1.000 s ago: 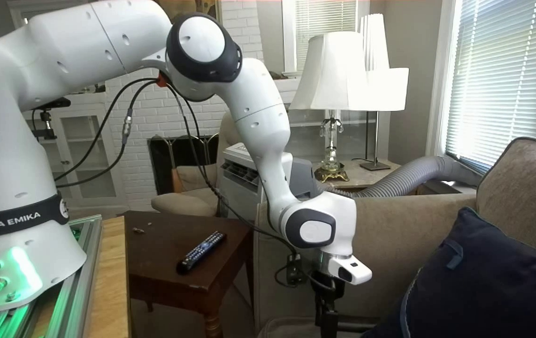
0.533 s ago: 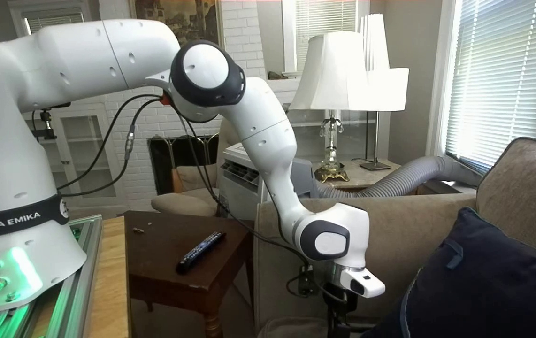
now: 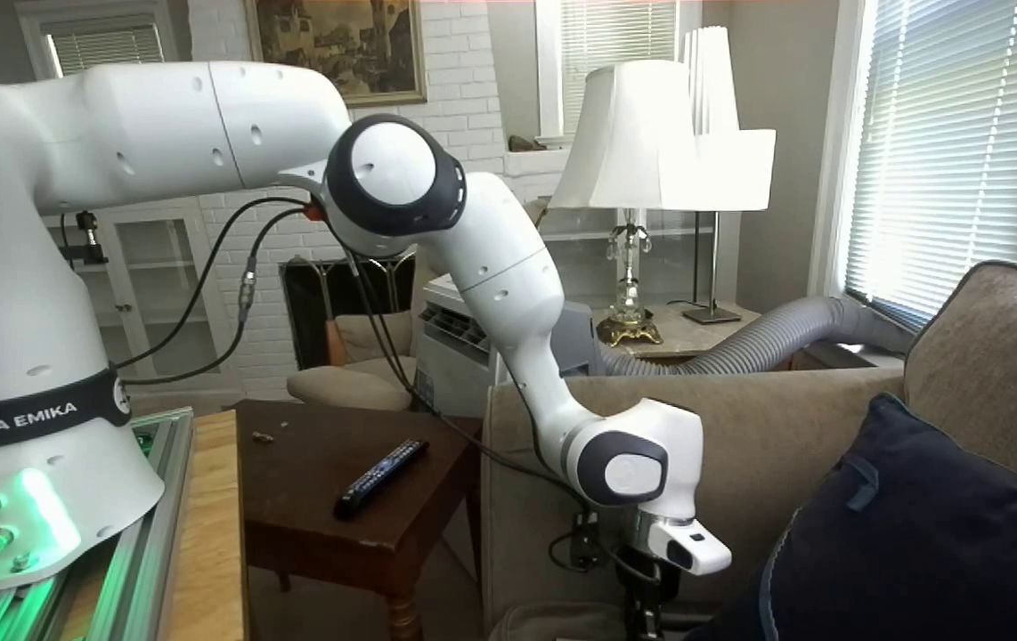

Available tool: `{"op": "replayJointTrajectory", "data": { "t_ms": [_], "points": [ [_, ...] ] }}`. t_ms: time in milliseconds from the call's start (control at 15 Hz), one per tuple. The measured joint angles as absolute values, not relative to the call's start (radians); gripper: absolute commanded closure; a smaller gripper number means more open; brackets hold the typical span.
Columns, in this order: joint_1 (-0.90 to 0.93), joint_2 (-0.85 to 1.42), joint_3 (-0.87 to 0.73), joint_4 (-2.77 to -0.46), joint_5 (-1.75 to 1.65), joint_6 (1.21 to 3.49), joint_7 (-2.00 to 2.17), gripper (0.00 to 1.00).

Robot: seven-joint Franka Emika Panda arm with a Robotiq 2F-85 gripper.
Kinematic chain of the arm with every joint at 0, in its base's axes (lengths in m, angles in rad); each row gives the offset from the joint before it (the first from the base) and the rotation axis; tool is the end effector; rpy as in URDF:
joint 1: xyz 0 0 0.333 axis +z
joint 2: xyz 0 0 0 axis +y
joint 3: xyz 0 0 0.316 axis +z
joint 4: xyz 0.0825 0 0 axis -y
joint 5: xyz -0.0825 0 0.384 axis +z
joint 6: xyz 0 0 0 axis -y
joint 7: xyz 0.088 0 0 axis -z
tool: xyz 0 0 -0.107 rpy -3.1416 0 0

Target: Put the two remotes on the table

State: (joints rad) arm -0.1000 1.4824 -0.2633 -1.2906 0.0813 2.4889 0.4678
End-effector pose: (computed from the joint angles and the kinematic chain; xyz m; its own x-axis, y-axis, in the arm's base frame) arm 0.5726 -0.2044 -0.1578 0.7461 -0.6547 -0.1213 -0.5953 -0.7375 0.3188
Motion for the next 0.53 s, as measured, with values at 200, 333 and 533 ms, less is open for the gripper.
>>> {"op": "replayJointTrajectory", "data": {
  "t_ms": [200,333,533],
  "points": [
    [-0.1,1.476,-0.263,-1.291,0.08,2.483,0.455,0.71],
    [-0.098,1.452,-0.266,-1.314,0.072,2.485,0.409,0.71],
    [-0.081,1.384,-0.282,-1.4,0.036,2.509,0.3,0.71]
  ]
}}
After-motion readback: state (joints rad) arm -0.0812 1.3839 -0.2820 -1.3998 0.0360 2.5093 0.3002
